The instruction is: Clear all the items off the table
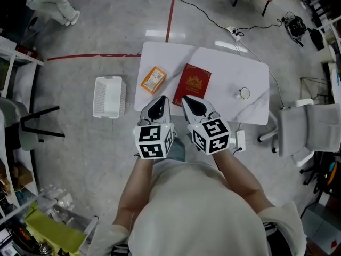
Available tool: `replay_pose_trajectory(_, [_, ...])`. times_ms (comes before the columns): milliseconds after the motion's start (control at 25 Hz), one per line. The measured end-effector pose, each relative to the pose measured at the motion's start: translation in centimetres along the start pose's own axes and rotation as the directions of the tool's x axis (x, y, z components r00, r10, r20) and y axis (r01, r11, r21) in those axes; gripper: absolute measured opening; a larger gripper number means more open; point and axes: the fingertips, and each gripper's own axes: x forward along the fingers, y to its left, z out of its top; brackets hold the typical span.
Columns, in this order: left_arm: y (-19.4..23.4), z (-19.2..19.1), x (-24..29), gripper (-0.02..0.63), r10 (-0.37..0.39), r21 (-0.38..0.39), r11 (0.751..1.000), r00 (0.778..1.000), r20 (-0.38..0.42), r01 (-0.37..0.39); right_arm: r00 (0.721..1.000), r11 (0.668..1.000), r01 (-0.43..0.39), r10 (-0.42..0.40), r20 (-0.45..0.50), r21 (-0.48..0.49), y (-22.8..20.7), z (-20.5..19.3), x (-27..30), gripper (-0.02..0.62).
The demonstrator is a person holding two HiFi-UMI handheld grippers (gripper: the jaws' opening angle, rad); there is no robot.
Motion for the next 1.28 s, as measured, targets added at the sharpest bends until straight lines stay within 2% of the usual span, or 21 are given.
replay_pose_trajectory(440, [4.6,0.3,2.4,0.011,0.031,-0.018,0.999,0.999,-0.021,-0.031,0.999,0.999,-0.033,0.032,-0.032,-0.015,0.3,1.1,5.8,-0.002])
replay_pose_trajectory(800, [7.3,-1.0,4.3,0.011,0.056,-0.061,0.996,0.998,-0.041,-0.059,0.996,0.999,-0.048,0.045,-0.079,-0.027,0.2,0.1,8.7,-0.002])
replay_pose_trajectory(1280, [10.6,-3.8,7.0,0.011,0.161,-0.147,0.975,0.985,-0.066,-0.169,0.984,0.991,-0.116,0.105,-0.144,-0.073,-1.3,-1.6,12.7,-0.003])
